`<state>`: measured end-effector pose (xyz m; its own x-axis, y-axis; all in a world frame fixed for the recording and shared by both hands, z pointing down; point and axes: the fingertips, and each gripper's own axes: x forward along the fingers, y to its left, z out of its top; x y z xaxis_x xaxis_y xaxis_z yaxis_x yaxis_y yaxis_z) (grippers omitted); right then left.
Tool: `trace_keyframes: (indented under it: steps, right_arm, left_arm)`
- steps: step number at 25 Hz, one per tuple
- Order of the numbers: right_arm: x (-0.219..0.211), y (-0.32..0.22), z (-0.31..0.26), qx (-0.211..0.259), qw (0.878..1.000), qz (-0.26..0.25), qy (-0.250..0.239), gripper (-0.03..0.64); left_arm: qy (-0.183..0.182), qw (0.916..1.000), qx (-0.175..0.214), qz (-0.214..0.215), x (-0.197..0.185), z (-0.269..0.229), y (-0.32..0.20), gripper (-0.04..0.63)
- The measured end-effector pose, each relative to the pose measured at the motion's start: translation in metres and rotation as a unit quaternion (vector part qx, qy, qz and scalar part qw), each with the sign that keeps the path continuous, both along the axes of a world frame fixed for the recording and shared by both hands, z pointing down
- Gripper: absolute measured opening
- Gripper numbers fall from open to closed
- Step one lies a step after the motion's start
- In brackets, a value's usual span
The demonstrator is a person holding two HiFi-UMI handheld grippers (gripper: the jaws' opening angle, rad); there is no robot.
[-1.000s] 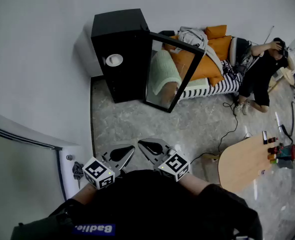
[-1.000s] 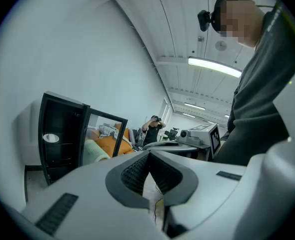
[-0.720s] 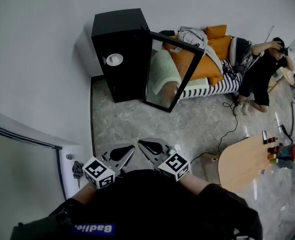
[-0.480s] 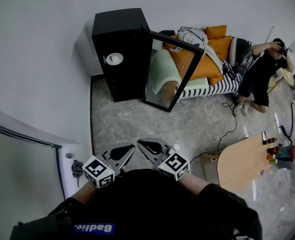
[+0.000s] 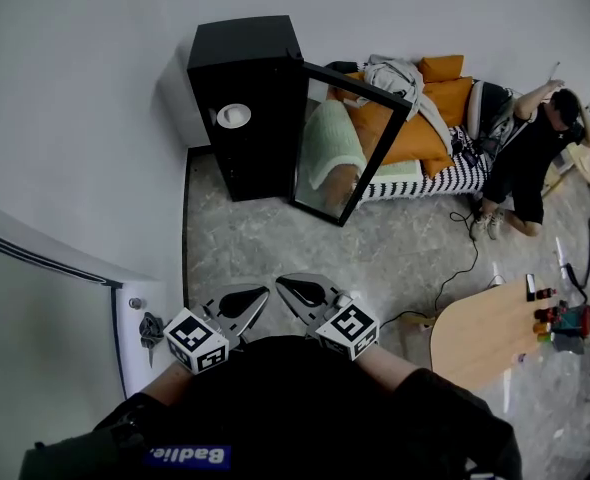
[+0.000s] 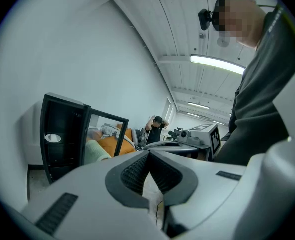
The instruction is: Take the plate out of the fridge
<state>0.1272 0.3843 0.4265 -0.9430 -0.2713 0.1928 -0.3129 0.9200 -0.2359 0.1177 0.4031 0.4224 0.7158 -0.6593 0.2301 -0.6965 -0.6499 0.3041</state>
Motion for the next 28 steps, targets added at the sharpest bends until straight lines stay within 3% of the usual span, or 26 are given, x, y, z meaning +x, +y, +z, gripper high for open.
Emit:
trace_keyframes:
  steps: [15,21,28]
  right_arm:
    - [0.055,-0.032,0.005,0.016,1.0,-0.026,0.0,0.009]
    - [0.033,-0.056,0.007,0.014,1.0,-0.022,0.016,0.009]
    - [-0.008,-0.112,0.021,0.006,0.999,0.012,0.034,0.009]
  left_arm:
    - [-0.001,0.9993,0.008,-0.037,0.053,-0.001,-0.025,-0.003]
    - [0.005,0.9994,0.011,-0.032,0.034,0.003,-0.051,-0.003]
    - [0.018,0.9998,0.002,0.002,-0.011,0.011,-0.108,-0.003]
